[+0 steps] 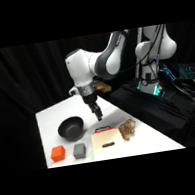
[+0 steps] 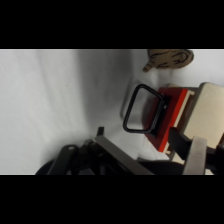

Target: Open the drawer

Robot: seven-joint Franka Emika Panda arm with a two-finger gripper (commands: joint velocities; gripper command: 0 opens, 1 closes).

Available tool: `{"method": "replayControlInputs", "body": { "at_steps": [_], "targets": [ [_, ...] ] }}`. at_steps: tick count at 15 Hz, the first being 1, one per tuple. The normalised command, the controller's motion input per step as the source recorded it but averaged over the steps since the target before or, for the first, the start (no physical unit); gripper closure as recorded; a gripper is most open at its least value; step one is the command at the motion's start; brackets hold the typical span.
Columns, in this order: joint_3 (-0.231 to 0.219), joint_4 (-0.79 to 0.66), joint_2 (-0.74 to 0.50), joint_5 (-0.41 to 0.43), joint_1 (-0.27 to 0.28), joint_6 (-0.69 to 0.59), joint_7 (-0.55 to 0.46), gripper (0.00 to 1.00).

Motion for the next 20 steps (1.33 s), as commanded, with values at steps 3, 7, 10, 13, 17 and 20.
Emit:
{"method": "replayControlInputs", "body": {
  "at_steps": [3, 7, 10, 13, 17, 20],
  "targets": [
    [0.032, -0.06, 0.09, 0.110, 0.000, 0.33, 0.09, 0.00],
    [0.044, -0.03, 0.12, 0.152, -0.035, 0.28, 0.02, 0.00],
    [0.053, -0.04, 0.09, 0.154, -0.066, 0.24, -0.02, 0.00],
    [0.071, -0.05, 0.07, 0.155, -0.080, 0.21, -0.05, 0.00],
    [0.108, -0.02, 0.08, 0.184, -0.114, 0.20, -0.11, 0.00],
    [0.151, 0.01, 0.12, 0.225, -0.155, 0.20, -0.18, 0.00]
  ]
}}
